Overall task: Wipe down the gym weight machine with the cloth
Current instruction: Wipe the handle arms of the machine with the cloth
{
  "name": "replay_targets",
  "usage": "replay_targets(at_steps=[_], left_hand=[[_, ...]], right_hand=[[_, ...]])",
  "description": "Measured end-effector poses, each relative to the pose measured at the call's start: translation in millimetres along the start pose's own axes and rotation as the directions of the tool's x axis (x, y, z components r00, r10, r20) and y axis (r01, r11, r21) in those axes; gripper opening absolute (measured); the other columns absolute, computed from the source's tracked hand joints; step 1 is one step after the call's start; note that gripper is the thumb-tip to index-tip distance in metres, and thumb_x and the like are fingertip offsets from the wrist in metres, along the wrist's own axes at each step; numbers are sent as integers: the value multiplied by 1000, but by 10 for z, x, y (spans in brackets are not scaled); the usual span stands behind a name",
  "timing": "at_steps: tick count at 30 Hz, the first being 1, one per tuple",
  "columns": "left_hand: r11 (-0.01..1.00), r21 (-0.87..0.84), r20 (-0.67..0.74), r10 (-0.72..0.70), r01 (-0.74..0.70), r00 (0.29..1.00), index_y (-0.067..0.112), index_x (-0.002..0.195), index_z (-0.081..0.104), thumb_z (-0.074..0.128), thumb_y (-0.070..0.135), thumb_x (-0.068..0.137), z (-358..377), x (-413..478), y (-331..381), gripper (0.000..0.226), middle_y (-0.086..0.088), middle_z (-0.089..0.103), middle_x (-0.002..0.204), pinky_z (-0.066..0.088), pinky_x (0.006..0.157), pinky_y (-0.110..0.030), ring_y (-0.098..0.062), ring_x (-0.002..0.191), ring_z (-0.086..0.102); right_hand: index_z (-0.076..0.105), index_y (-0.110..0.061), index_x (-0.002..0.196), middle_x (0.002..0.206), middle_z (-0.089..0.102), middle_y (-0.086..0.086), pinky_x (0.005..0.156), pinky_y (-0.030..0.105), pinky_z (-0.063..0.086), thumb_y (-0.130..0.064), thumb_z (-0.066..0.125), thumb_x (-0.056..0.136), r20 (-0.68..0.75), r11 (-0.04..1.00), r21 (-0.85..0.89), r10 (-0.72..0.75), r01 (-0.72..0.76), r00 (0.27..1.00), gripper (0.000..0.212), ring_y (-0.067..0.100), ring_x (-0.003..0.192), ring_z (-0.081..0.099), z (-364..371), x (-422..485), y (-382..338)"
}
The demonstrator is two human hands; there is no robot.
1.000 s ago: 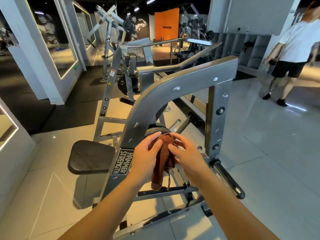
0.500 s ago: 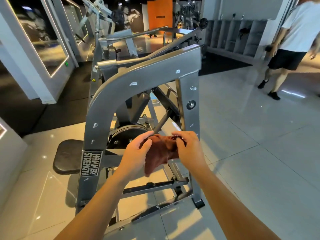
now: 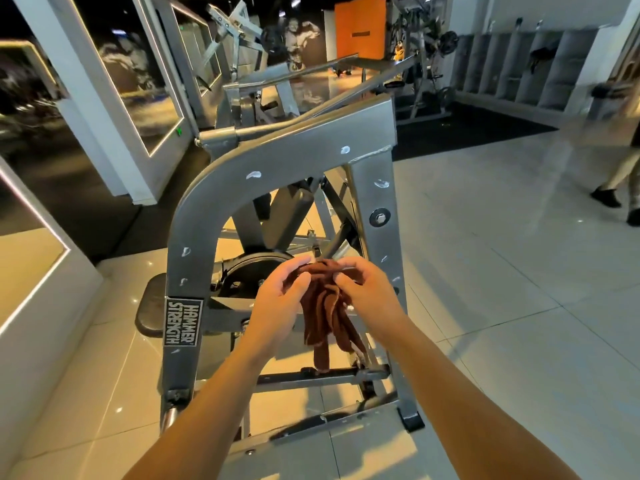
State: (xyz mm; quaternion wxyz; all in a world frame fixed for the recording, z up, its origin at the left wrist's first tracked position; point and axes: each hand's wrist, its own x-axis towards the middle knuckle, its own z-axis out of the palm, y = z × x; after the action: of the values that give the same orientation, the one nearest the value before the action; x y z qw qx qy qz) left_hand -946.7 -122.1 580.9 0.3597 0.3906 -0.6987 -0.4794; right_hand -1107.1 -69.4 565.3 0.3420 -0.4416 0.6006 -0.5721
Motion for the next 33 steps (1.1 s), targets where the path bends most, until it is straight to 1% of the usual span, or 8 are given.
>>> replay_targets(at_steps=[6,11,14,18,21,23,27,33], left_hand=[[996,84,-16,35,-33,999,48,110,62,53,45,102,163,125,100,13,15,68,113,51,97,-27,-7,110,63],[999,-36,-162,32,-39,986,37,103,63,55,41,102,285,190,388,9,7,71,101,57,88,-29,-11,98,68],[993,-35,-190,103,-112,976,38,114,57,56,39,102,347,279,530,12,11,64,113,55,87,-25,-9,103,64],[971,144,-166,213,-190,963,34,118,57,50,40,104,350,440,648,17,18,59,115,50,92,-21,-5,111,58],[874,393,-171,377,-288,910,30,131,63,45,36,106,245,572,652,31,18,50,141,29,113,-18,1,132,40],[786,508,-154,485,-352,861,25,139,59,45,31,107,145,669,682,36,19,43,148,12,114,-7,2,139,31],[655,687,-39,466,-314,884,28,155,36,29,44,103,-24,871,735,55,13,21,165,-10,114,-11,-8,154,10],[571,759,8,474,-314,880,30,158,25,27,46,106,-168,1026,565,55,22,9,159,-10,117,-17,3,147,-1]], right_hand=[[53,-28,120,109,73,7,89,44,61,-21,62,101,-56,962,272,-2,17,998,22,24,97,74,-33,73,-204],[47,-41,128,124,56,-2,82,21,58,-35,57,102,-90,992,67,-100,106,991,28,15,107,62,-105,69,-292],[48,-41,136,130,59,-9,96,30,56,-36,55,103,-70,983,106,-143,150,987,34,17,116,61,-99,84,-372],[58,-37,135,130,64,-12,102,31,53,-33,58,102,-222,970,17,-232,242,947,33,14,118,60,-111,189,-537],[63,-33,132,128,63,-7,101,29,54,-31,59,102,-308,957,-123,-287,261,907,31,12,114,59,-191,339,-677],[60,-33,134,128,57,-9,103,29,52,-31,57,103,-392,945,-176,-325,277,860,31,13,115,57,-265,461,-810],[55,-26,141,136,46,-2,105,32,50,-29,55,104,-503,943,-201,-332,265,798,37,11,118,48,-390,743,-1078],[64,-23,135,140,60,0,112,38,44,-25,59,102,-415,898,-341,-409,278,813,34,16,127,55,49,996,-1121]])
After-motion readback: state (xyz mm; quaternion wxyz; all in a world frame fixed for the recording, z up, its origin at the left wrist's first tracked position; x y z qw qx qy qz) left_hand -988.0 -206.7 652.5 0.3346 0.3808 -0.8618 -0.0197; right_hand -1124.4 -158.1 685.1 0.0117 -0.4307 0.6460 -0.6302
